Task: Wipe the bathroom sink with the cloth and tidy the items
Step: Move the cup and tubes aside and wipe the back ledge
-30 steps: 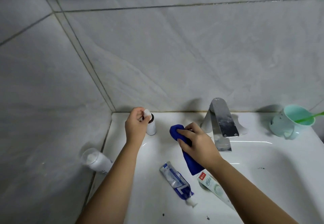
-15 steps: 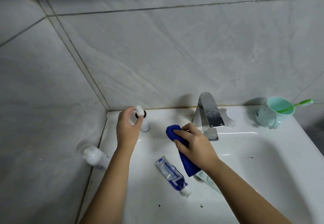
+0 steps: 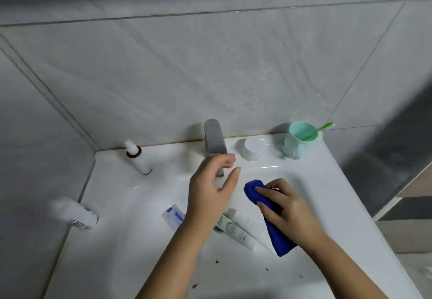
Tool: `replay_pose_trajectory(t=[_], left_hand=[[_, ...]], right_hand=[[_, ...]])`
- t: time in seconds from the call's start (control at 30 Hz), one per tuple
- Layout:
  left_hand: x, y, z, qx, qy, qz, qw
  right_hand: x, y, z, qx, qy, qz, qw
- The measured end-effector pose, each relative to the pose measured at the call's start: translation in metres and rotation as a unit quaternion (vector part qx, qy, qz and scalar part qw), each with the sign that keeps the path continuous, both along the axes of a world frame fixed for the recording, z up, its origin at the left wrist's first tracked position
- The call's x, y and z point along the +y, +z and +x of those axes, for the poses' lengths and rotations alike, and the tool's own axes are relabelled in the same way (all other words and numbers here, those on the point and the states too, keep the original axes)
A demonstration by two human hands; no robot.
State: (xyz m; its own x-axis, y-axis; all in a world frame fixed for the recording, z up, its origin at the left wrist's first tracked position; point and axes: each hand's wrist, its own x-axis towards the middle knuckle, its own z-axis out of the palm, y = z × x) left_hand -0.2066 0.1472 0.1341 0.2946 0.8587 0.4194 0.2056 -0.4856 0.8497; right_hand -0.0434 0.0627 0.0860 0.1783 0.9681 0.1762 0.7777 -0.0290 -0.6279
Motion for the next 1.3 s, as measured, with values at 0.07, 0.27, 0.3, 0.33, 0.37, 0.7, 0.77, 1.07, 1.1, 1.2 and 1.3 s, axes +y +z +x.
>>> replay_pose_trajectory(t=[0.07,0.27,0.3,0.33,0.37,0.7,0.77,1.07,1.1,1.2,1.3], left_hand=[[-0.005,-0.012,0.033,0.019,-0.030,-0.039,0.999],[0.003,-0.054,0.134,0.101,-0.025,-0.143,0.984],[0.007,-0.061,0.149,0.117,-0.019,-0.153,0.981],[0.011,-0.068,0.165,0.130,-0.011,-0.163,0.978],[0.015,-0.073,0.180,0.142,-0.002,-0.173,0.975],[0.042,-0.111,0.262,0.228,0.089,-0.216,0.945],[0.043,-0.110,0.265,0.235,0.112,-0.218,0.940],[0.037,-0.078,0.238,0.237,0.103,-0.216,0.941],[0.033,-0.070,0.229,0.223,0.108,-0.216,0.944],[0.023,-0.044,0.193,0.174,0.127,-0.207,0.954],[0.016,-0.013,0.149,0.139,0.141,-0.192,0.961]], right_hand=[[-0.011,-0.002,0.028,0.002,-0.028,-0.012,1.000],[-0.031,-0.009,0.117,-0.010,-0.106,-0.027,0.994],[-0.031,-0.010,0.131,-0.009,-0.117,-0.030,0.993],[-0.032,-0.012,0.144,-0.009,-0.127,-0.030,0.991],[-0.032,-0.013,0.157,-0.007,-0.137,-0.029,0.990],[-0.024,-0.029,0.224,0.010,-0.155,-0.044,0.987],[-0.022,-0.030,0.228,0.012,-0.152,-0.046,0.987],[-0.019,-0.020,0.215,-0.001,-0.125,-0.035,0.992],[-0.019,-0.017,0.210,-0.004,-0.120,-0.031,0.992],[-0.015,-0.006,0.192,-0.008,-0.106,-0.012,0.994],[-0.007,0.008,0.166,-0.006,-0.085,0.014,0.996]])
